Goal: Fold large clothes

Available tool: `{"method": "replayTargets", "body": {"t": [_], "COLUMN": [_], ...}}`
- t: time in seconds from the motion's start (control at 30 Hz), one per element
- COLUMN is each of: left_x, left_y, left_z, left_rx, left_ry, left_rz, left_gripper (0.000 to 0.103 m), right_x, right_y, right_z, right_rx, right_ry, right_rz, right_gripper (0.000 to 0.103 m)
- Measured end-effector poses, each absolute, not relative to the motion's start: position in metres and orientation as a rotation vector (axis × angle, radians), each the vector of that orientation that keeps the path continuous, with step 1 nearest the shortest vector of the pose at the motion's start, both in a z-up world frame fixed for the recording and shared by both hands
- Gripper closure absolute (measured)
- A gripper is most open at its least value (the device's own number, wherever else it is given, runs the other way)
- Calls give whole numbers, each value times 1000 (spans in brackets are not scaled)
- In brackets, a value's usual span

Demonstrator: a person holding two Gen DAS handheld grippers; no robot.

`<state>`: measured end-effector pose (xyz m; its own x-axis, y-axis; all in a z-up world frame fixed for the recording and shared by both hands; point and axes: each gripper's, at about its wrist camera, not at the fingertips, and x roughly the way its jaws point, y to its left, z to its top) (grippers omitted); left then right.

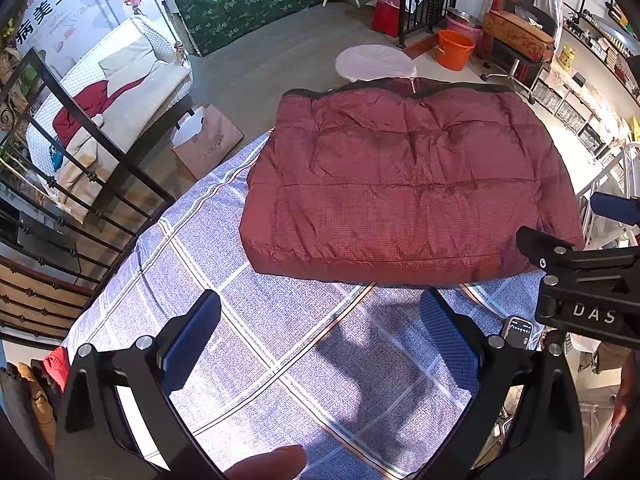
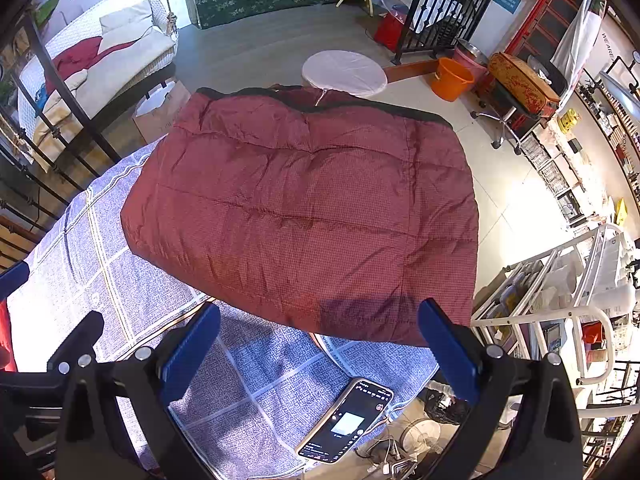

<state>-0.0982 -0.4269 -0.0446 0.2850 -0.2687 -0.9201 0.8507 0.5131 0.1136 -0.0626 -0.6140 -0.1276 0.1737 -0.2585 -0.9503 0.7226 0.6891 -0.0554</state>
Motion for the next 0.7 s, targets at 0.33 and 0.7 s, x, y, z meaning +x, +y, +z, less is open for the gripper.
{"method": "replayTargets", "body": {"t": [0.33,0.7], "left_x": [-98,-97], "left_y": [-427,-428], "left_z": [-45,-43], "left_rx": [693,692], "left_ry": [1013,1014], "left_rz": [-835,-834], "left_gripper": [5,5], "right_x": [-63,-62], "right_y": [-614,-613], "right_z": [-128,-127], "right_rx": [463,462], "right_ry": [1207,1208], "right_rz": [-732,-732], "right_gripper": [6,6]}}
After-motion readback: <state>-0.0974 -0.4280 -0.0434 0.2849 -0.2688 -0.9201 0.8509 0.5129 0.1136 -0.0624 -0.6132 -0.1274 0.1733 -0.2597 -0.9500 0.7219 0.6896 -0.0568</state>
